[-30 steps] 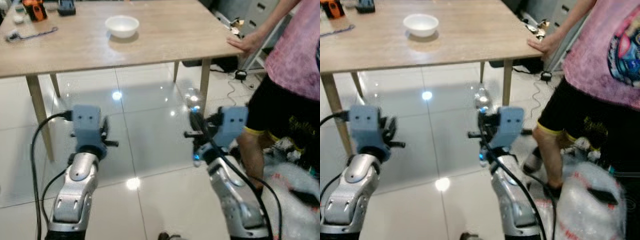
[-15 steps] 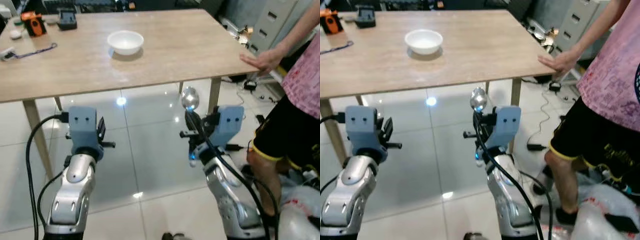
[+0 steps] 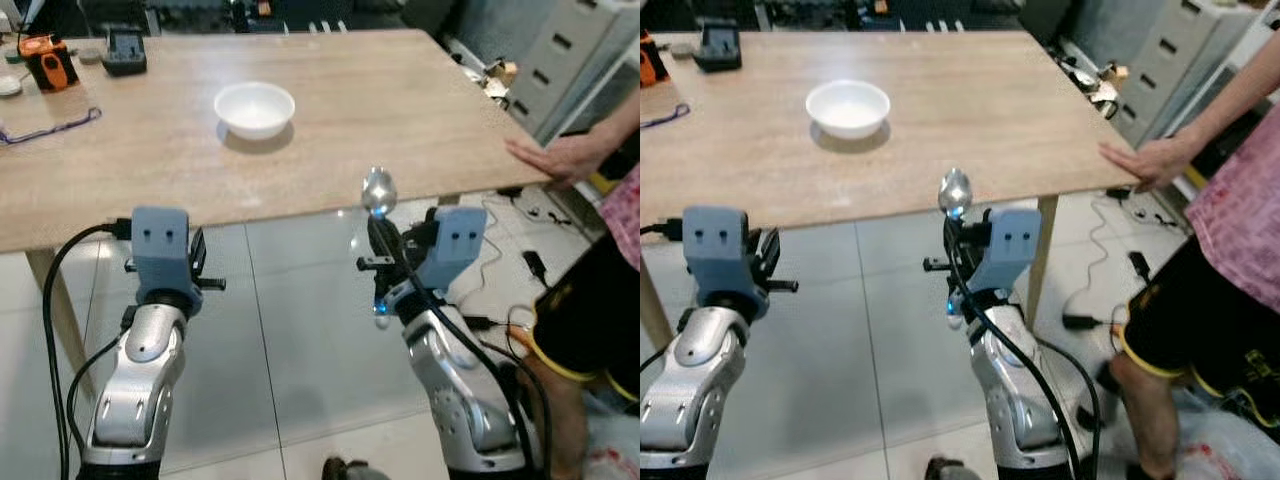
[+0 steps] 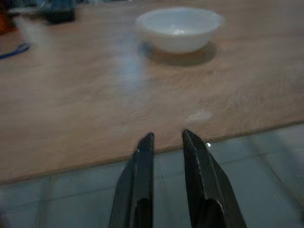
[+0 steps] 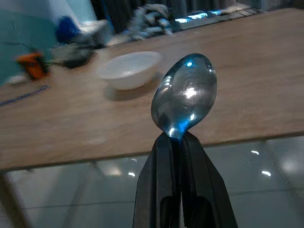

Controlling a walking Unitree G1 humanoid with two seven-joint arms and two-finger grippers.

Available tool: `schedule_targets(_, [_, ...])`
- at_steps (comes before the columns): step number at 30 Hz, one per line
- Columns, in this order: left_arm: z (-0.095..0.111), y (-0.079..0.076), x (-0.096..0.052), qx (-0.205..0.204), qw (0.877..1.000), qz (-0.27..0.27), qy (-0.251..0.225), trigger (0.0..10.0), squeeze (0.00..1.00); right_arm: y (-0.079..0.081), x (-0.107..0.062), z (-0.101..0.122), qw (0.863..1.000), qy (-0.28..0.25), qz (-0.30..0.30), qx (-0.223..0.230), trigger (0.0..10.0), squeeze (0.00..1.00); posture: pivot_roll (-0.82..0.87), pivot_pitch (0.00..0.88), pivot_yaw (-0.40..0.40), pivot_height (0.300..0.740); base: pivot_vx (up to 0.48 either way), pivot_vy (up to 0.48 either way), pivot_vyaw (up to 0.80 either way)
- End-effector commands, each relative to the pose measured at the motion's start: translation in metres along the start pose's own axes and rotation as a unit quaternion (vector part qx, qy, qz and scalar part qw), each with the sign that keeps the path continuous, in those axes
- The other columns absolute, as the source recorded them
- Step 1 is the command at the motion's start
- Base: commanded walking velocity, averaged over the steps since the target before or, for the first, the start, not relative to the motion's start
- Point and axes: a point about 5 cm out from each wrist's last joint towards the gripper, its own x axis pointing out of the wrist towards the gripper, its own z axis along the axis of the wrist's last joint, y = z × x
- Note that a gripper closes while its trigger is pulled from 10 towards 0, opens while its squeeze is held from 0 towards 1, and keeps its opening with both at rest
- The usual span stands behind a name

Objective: Setting the table

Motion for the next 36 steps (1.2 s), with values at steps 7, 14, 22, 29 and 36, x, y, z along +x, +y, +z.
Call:
schedule_targets(7, [-0.005, 0.001, -0.002, 0.009, 1.0, -0.001, 0.008, 10.0, 0.0, -0.001, 0.0, 0.0, 1.0, -0.003, -0.006, 0.001, 10.0, 0.0, 0.04, 0.096, -0.002, 0.74, 0.48, 0.0, 0.0])
schedule_targets(14, [0.004, 0.0, -0.002, 0.028, 0.999, -0.011, -0.012, 10.0, 0.0, 0.0, 0.014, 0.009, 1.0, -0.016, -0.008, -0.005, 10.0, 0.0, 0.04, 0.095, -0.002, 0.74, 0.48, 0.0, 0.0])
schedule_targets(22, [0.014, 0.004, -0.008, 0.049, 0.998, -0.025, -0.03, 10.0, 0.0, 0.0, 0.043, 0.016, 0.999, -0.022, 0.001, -0.039, 10.0, 0.0, 0.06, 0.087, -0.007, 0.74, 0.48, 0.0, 0.0])
schedule_targets(29, [0.016, 0.005, -0.012, 0.059, 0.997, -0.026, -0.037, 10.0, 0.0, -0.004, 0.056, 0.015, 0.998, -0.015, -0.004, -0.053, 10.0, 0.0, 0.09, 0.078, -0.02, 0.74, 0.48, 0.0, 0.0])
schedule_targets(36, [0.017, -0.004, -0.015, 0.061, 0.996, -0.053, -0.038, 10.0, 0.0, -0.027, 0.065, 0.01, 0.993, 0.013, -0.045, -0.11, 10.0, 0.0, 0.09, 0.067, -0.021, 0.74, 0.48, 0.0, 0.0])
